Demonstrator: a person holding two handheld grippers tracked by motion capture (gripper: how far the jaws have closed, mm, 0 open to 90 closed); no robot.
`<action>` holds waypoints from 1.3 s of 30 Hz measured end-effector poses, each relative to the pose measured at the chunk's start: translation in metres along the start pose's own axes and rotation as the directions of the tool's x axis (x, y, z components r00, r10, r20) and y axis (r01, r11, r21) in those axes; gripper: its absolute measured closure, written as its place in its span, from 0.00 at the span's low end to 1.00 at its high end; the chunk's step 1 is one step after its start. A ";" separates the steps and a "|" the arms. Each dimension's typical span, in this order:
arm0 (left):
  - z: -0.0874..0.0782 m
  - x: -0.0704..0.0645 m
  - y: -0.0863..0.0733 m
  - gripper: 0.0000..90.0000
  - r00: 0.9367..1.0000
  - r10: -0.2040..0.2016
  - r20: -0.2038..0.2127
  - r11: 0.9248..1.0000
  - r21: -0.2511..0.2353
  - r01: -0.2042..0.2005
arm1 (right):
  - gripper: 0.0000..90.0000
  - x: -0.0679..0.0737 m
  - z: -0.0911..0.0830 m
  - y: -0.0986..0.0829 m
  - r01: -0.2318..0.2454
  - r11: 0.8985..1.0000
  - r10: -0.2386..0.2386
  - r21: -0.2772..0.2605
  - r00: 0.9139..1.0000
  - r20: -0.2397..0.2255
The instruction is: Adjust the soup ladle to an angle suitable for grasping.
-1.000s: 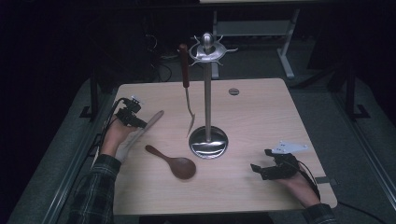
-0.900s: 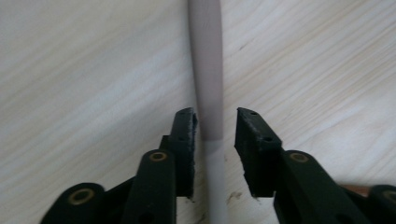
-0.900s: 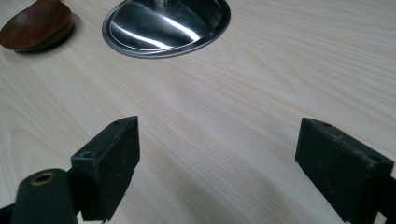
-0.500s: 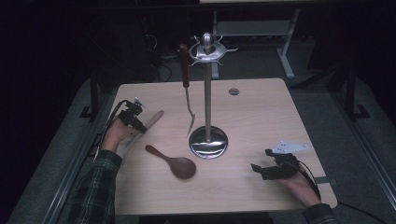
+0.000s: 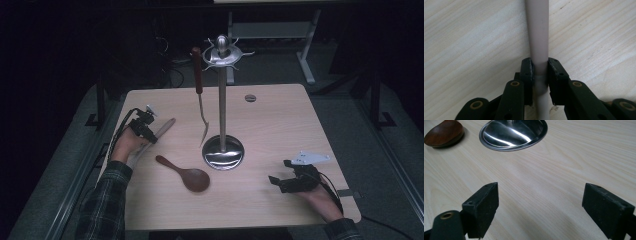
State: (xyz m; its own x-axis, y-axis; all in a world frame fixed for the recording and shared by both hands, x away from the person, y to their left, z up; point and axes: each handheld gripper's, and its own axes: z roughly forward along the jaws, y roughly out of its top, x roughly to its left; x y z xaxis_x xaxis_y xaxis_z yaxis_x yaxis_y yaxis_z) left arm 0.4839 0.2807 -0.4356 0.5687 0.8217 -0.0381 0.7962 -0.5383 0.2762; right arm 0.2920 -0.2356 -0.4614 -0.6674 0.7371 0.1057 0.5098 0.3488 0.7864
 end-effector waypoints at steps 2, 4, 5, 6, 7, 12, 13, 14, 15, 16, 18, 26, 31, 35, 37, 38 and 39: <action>0.000 0.001 -0.001 0.84 1.000 -0.011 0.007 1.000 0.000 0.011 | 0.15 0.000 0.000 0.000 -0.002 1.000 0.002 0.000 1.000 0.000; -0.001 0.001 -0.002 0.85 1.000 -0.013 0.006 1.000 -0.017 0.013 | 0.15 -0.001 0.000 0.000 -0.004 1.000 0.004 0.001 1.000 0.001; -0.002 0.002 -0.003 0.85 1.000 -0.019 0.007 0.999 -0.028 0.019 | 0.15 -0.001 0.000 0.000 -0.004 1.000 0.004 0.001 1.000 0.000; -0.004 0.002 -0.004 0.85 1.000 -0.022 0.005 0.999 -0.040 0.022 | 0.15 -0.001 0.000 0.000 -0.004 1.000 0.004 0.001 1.000 -0.001; -0.007 0.003 -0.004 0.85 1.000 -0.018 0.004 0.999 -0.047 0.018 | 0.15 -0.001 0.000 -0.001 -0.007 1.000 0.007 0.003 1.000 -0.001; -0.028 0.001 -0.010 0.85 1.000 -0.018 0.000 0.989 -0.149 0.018 | 0.15 -0.002 0.000 -0.001 -0.004 1.000 0.004 0.000 1.000 0.000; -0.033 0.000 -0.013 0.85 1.000 -0.019 -0.001 0.984 -0.175 0.019 | 0.15 -0.001 0.000 0.000 -0.005 1.000 0.005 0.002 1.000 0.001; -0.037 -0.002 -0.015 0.85 1.000 -0.020 -0.003 0.978 -0.206 0.019 | 0.15 -0.001 0.000 0.000 -0.004 1.000 0.004 0.003 1.000 0.001; -0.042 -0.003 -0.018 0.85 1.000 -0.018 -0.004 0.973 -0.231 0.017 | 0.15 -0.001 0.000 0.000 -0.007 1.000 0.007 0.003 1.000 0.002; -0.046 -0.005 -0.021 0.85 1.000 -0.026 -0.003 0.963 -0.269 0.025 | 0.15 -0.001 0.000 0.000 -0.007 1.000 0.007 0.005 1.000 0.002; -0.056 -0.008 -0.028 0.85 1.000 -0.025 -0.007 0.948 -0.318 0.022 | 0.15 0.000 0.001 0.000 -0.003 1.000 0.003 0.005 1.000 0.001; -0.085 -0.022 -0.056 0.85 1.000 -0.013 -0.013 0.858 -0.514 0.004 | 0.15 -0.001 0.001 0.000 -0.015 1.000 0.015 0.002 1.000 0.004; -0.103 -0.026 -0.070 0.85 1.000 0.005 -0.009 0.798 -0.603 -0.009 | 0.15 0.000 -0.001 0.001 -0.014 1.000 0.014 -0.004 1.000 0.011; -0.117 -0.030 -0.078 0.85 1.000 0.006 0.027 0.747 -0.664 0.014 | 0.15 0.000 -0.001 0.001 -0.013 1.000 0.013 -0.011 1.000 0.011; -0.123 -0.032 -0.081 0.85 0.999 0.025 0.040 0.737 -0.676 0.008 | 0.15 -0.001 -0.001 0.001 -0.013 1.000 0.013 -0.011 1.000 0.010; -0.125 -0.034 -0.082 0.85 0.998 0.033 0.050 0.729 -0.684 0.010 | 0.15 -0.001 -0.001 0.001 -0.016 1.000 0.016 -0.011 1.000 0.011; -0.126 -0.035 -0.083 0.85 0.997 0.038 0.061 0.725 -0.689 0.014 | 0.15 -0.001 -0.001 0.001 -0.017 1.000 0.017 -0.011 1.000 0.011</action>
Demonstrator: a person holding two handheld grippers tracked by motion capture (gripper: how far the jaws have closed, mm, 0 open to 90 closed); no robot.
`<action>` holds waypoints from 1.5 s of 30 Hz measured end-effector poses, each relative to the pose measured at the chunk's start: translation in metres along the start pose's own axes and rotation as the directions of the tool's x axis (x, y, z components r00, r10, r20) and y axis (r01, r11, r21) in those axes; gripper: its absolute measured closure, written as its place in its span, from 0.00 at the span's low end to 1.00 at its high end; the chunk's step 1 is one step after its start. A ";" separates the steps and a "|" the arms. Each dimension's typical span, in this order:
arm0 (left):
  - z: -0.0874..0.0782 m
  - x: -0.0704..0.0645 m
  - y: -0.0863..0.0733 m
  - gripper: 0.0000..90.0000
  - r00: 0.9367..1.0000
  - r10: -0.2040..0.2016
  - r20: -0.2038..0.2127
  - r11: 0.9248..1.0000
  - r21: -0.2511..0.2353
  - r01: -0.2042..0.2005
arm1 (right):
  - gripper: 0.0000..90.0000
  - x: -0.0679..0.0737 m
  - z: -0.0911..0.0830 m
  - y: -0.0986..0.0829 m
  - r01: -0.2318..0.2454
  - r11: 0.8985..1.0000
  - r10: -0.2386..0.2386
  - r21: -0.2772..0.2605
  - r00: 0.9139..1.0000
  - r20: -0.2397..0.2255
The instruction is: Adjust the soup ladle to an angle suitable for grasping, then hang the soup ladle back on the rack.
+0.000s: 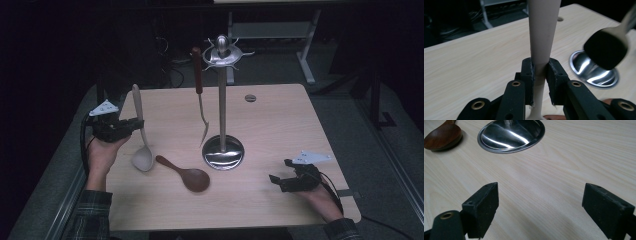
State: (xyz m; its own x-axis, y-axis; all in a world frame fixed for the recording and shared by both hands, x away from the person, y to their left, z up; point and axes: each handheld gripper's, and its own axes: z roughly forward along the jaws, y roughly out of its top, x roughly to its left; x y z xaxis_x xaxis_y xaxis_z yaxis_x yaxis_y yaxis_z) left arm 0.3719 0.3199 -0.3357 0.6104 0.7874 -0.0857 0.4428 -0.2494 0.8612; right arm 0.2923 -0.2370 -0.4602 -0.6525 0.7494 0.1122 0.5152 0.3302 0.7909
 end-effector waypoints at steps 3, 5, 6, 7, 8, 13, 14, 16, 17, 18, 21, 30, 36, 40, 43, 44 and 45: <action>-0.004 -0.005 0.002 0.85 1.000 0.005 0.021 1.000 -0.027 -0.004 | 0.15 0.000 -0.002 0.001 -0.002 1.000 0.002 -0.005 1.000 0.001; -0.006 -0.010 0.004 0.85 0.999 0.015 0.034 0.999 -0.041 -0.014 | 0.15 0.000 -0.003 0.001 -0.001 1.000 0.001 -0.011 1.000 0.005; -0.008 -0.013 0.005 0.85 0.999 0.020 0.039 0.999 -0.044 -0.018 | 0.15 -0.001 -0.004 0.001 -0.005 1.000 0.005 -0.015 1.000 0.006; -0.010 -0.015 0.006 0.85 0.999 0.027 0.046 0.998 -0.050 -0.024 | 0.15 -0.001 -0.004 0.002 -0.004 1.000 0.004 -0.017 1.000 0.008; -0.011 -0.017 0.007 0.85 0.998 0.030 0.053 0.998 -0.056 -0.027 | 0.15 -0.001 -0.004 0.002 -0.006 1.000 0.006 -0.017 1.000 0.009; -0.021 -0.029 0.013 0.85 0.993 0.050 0.108 0.995 -0.096 -0.039 | 0.15 -0.003 -0.005 0.003 -0.006 1.000 0.006 -0.026 1.000 0.016; -0.022 -0.032 0.014 0.85 0.991 0.054 0.121 0.994 -0.103 -0.041 | 0.15 -0.003 -0.006 0.004 -0.007 1.000 0.007 -0.030 1.000 0.017; -0.025 -0.037 0.016 0.85 0.988 0.063 0.140 0.993 -0.112 -0.048 | 0.15 -0.004 -0.007 0.005 -0.012 0.999 0.013 -0.037 1.000 0.020; -0.026 -0.040 0.017 0.85 0.986 0.067 0.150 0.992 -0.116 -0.050 | 0.15 -0.004 -0.007 0.006 -0.012 0.999 0.013 -0.036 1.000 0.023; -0.026 -0.044 0.018 0.85 0.985 0.072 0.158 0.991 -0.121 -0.053 | 0.15 -0.004 -0.008 0.006 -0.009 0.999 0.010 -0.038 1.000 0.025; -0.027 -0.052 0.020 0.85 0.980 0.090 0.177 0.990 -0.120 -0.069 | 0.15 -0.004 -0.009 0.009 -0.010 0.999 0.012 -0.045 1.000 0.029; -0.023 -0.075 0.021 0.85 0.966 0.117 0.231 0.988 -0.122 -0.091 | 0.15 0.000 -0.018 0.023 -0.001 0.997 0.004 -0.081 0.999 0.035; -0.017 -0.088 0.021 0.85 0.953 0.135 0.271 0.988 -0.106 -0.110 | 0.15 0.005 -0.021 0.039 -0.015 0.997 0.015 -0.070 1.000 -0.002; -0.010 -0.103 0.023 0.85 0.943 0.145 0.300 0.988 -0.099 -0.121 | 0.18 0.010 -0.025 0.055 -0.026 0.996 0.023 -0.090 0.999 -0.034; -0.007 -0.113 0.025 0.85 0.937 0.149 0.317 0.987 -0.101 -0.123 | 0.20 0.014 -0.027 0.064 -0.024 0.993 0.019 -0.113 0.999 -0.044; -0.006 -0.116 0.025 0.85 0.935 0.153 0.321 0.987 -0.101 -0.126 | 0.21 0.015 -0.027 0.067 -0.026 0.992 0.020 -0.121 0.999 -0.050; -0.005 -0.119 0.026 0.85 0.933 0.154 0.324 0.987 -0.100 -0.128 | 0.22 0.016 -0.028 0.071 -0.025 0.991 0.018 -0.128 0.998 -0.054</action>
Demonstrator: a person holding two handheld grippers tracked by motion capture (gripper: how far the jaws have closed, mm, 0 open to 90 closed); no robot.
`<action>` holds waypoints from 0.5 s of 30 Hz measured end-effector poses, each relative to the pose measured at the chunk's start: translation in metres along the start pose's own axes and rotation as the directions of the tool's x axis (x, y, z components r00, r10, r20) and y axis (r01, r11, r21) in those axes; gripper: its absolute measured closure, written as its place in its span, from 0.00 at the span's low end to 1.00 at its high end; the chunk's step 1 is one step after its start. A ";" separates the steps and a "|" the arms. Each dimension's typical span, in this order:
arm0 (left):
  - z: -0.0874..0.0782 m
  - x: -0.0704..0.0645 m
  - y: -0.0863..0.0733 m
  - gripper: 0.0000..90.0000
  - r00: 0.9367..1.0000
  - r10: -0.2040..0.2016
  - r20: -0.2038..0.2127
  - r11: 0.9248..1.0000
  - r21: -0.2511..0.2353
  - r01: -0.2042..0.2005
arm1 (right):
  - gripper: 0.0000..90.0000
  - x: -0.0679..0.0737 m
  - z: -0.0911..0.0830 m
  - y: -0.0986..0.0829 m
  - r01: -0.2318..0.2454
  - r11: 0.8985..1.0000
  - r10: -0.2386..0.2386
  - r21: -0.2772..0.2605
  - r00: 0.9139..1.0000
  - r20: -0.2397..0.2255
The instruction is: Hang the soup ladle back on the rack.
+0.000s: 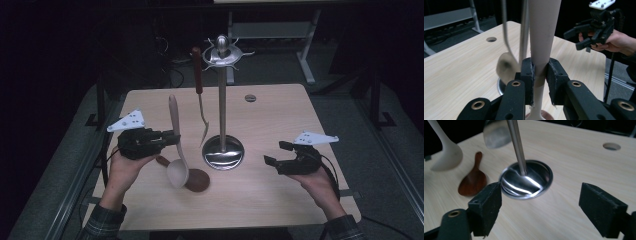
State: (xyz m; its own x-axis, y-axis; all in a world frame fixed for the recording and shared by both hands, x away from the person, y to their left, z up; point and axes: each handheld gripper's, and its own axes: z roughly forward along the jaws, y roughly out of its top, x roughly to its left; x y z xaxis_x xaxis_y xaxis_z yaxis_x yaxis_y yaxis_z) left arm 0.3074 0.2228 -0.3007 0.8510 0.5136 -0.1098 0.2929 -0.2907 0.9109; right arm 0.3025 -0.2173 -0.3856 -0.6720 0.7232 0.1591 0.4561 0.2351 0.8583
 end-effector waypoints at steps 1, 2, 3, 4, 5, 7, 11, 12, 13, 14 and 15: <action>0.002 -0.002 0.001 0.85 1.000 0.003 0.004 1.000 -0.002 -0.003 | 0.22 0.001 0.000 0.004 -0.003 1.000 0.003 -0.008 1.000 -0.004; 0.004 -0.004 0.001 0.85 1.000 0.006 0.009 1.000 0.001 -0.006 | 0.23 0.003 0.001 0.007 -0.006 1.000 0.006 -0.016 1.000 -0.009; 0.007 -0.007 0.001 0.85 1.000 0.005 0.013 1.000 -0.003 -0.005 | 0.24 0.004 0.001 0.011 -0.005 1.000 0.005 -0.023 1.000 -0.014; 0.008 -0.009 0.002 0.85 1.000 0.009 0.018 1.000 0.000 -0.009 | 0.25 0.005 0.001 0.014 -0.002 1.000 0.002 -0.028 1.000 -0.020; 0.010 -0.011 0.002 0.85 1.000 0.013 0.022 1.000 0.000 -0.013 | 0.26 0.007 0.002 0.018 0.000 0.999 -0.001 -0.033 1.000 -0.023; 0.014 -0.014 0.003 0.85 0.999 0.020 0.025 1.000 0.000 -0.020 | 0.29 0.011 0.003 0.025 0.007 0.999 -0.009 -0.046 0.999 -0.037; 0.022 -0.020 0.004 0.85 1.000 0.007 0.029 1.000 -0.003 -0.007 | 0.35 0.019 0.006 0.038 0.019 0.997 -0.024 -0.070 0.997 -0.068; 0.024 -0.021 0.004 0.85 0.999 -0.001 0.033 1.000 -0.004 0.001 | 0.37 0.022 0.007 0.041 0.019 0.997 -0.025 -0.071 0.997 -0.076; 0.026 -0.023 0.004 0.85 0.999 0.000 0.034 1.000 -0.007 0.000 | 0.38 0.024 0.007 0.044 0.020 0.997 -0.026 -0.077 0.996 -0.087; 0.028 -0.024 0.004 0.85 0.999 -0.002 0.033 1.000 -0.005 0.002 | 0.39 0.027 0.008 0.048 0.023 0.996 -0.031 -0.081 0.995 -0.099; 0.030 -0.026 0.004 0.85 0.999 -0.008 0.032 1.000 -0.006 0.008 | 0.40 0.030 0.009 0.051 0.030 0.996 -0.039 -0.087 0.994 -0.107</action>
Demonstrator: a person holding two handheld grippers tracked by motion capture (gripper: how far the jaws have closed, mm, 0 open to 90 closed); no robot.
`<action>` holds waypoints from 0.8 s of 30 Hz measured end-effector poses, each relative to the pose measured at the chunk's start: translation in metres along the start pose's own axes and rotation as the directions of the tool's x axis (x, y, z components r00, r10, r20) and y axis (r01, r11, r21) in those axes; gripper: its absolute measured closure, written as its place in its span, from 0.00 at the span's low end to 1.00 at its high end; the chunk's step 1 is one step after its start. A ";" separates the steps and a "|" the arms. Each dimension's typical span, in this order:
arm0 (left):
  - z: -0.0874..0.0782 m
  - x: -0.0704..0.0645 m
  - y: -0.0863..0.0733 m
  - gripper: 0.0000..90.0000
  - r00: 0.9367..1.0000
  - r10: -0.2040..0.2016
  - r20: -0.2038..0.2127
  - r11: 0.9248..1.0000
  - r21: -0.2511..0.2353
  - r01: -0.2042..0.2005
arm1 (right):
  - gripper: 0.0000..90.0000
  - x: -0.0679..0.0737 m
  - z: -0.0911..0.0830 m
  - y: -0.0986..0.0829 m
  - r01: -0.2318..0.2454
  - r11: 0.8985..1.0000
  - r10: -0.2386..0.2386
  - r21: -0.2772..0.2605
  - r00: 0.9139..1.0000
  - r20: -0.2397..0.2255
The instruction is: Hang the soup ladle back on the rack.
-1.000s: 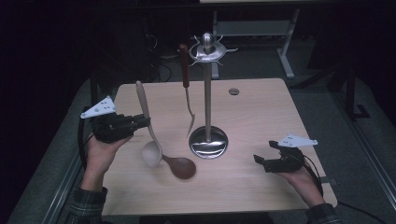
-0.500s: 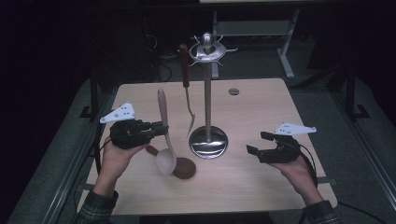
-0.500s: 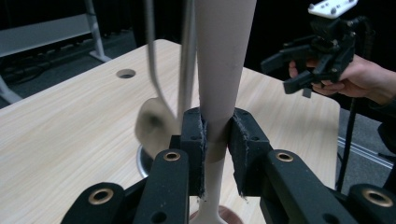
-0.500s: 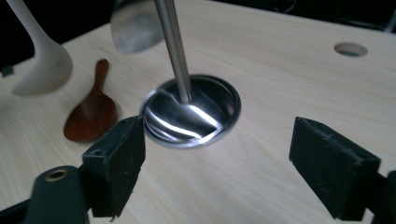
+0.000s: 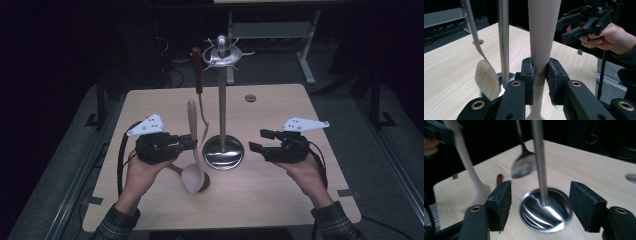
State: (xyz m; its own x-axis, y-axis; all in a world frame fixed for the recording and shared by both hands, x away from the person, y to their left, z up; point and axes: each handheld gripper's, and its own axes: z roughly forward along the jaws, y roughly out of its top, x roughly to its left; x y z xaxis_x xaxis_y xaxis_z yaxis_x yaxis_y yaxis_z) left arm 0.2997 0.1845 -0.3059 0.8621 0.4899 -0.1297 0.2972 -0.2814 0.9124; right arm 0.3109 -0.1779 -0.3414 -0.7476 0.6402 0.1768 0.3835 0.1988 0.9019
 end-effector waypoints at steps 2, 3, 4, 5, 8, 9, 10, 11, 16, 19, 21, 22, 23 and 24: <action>0.002 -0.001 0.000 0.85 1.000 0.004 -0.003 1.000 0.001 -0.004 | 0.41 0.003 0.001 0.003 0.003 1.000 -0.003 -0.007 1.000 -0.007; 0.006 -0.005 0.000 0.85 1.000 0.000 -0.008 1.000 0.000 0.000 | 0.44 0.008 0.003 0.010 0.015 1.000 -0.016 -0.023 1.000 -0.025; 0.008 -0.007 0.000 0.85 1.000 -0.002 -0.014 1.000 0.001 0.002 | 0.44 0.011 0.004 0.013 0.020 0.999 -0.021 -0.028 0.999 -0.034; 0.011 -0.008 0.000 0.85 1.000 0.000 -0.019 1.000 -0.001 0.000 | 0.46 0.014 0.005 0.016 0.023 0.999 -0.025 -0.034 0.999 -0.042; 0.017 -0.011 -0.001 0.85 1.000 -0.001 -0.028 1.000 0.007 0.001 | 0.48 0.023 0.008 0.024 0.033 0.998 -0.036 -0.054 0.997 -0.064; 0.019 -0.012 -0.001 0.85 1.000 -0.007 -0.030 1.000 0.004 0.007 | 0.48 0.025 0.010 0.027 0.040 0.997 -0.044 -0.062 0.996 -0.072; 0.021 -0.012 -0.001 0.85 1.000 -0.007 -0.030 1.000 0.007 0.007 | 0.49 0.027 0.011 0.029 0.043 0.997 -0.048 -0.065 0.996 -0.081; 0.023 -0.013 -0.002 0.85 0.999 -0.012 -0.032 1.000 0.008 0.012 | 0.49 0.030 0.012 0.031 0.046 0.996 -0.052 -0.072 0.995 -0.090; 0.032 -0.018 -0.003 0.85 0.999 -0.010 -0.050 1.000 0.014 0.011 | 0.51 0.040 0.019 0.040 0.058 0.994 -0.069 -0.091 0.990 -0.121; 0.037 -0.019 -0.005 0.85 0.998 -0.014 -0.059 1.000 0.016 0.015 | 0.52 0.045 0.023 0.044 0.050 0.993 -0.065 -0.102 0.987 -0.150; 0.038 -0.019 -0.005 0.85 0.998 -0.008 -0.060 1.000 0.017 0.009 | 0.54 0.049 0.026 0.047 0.050 0.992 -0.068 -0.112 0.984 -0.166; 0.039 -0.020 -0.005 0.85 0.998 -0.013 -0.060 1.000 0.013 0.014 | 0.55 0.050 0.028 0.048 0.051 0.992 -0.071 -0.118 0.983 -0.170; 0.040 -0.020 -0.005 0.85 0.998 -0.016 -0.061 1.000 0.009 0.016 | 0.55 0.052 0.030 0.049 0.053 0.991 -0.074 -0.120 0.982 -0.176; 0.040 -0.021 -0.004 0.85 0.998 -0.011 -0.060 1.000 0.008 0.011 | 0.56 0.054 0.032 0.049 0.056 0.991 -0.077 -0.122 0.980 -0.181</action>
State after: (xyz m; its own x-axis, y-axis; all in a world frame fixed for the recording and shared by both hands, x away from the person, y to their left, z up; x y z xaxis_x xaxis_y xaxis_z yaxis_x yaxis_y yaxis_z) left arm 0.2968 0.1430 -0.3225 0.8329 0.5412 -0.1160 0.3101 -0.2827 0.9077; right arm 0.3072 -0.1096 -0.3001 -0.8608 0.4780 0.1748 0.2724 0.1426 0.9516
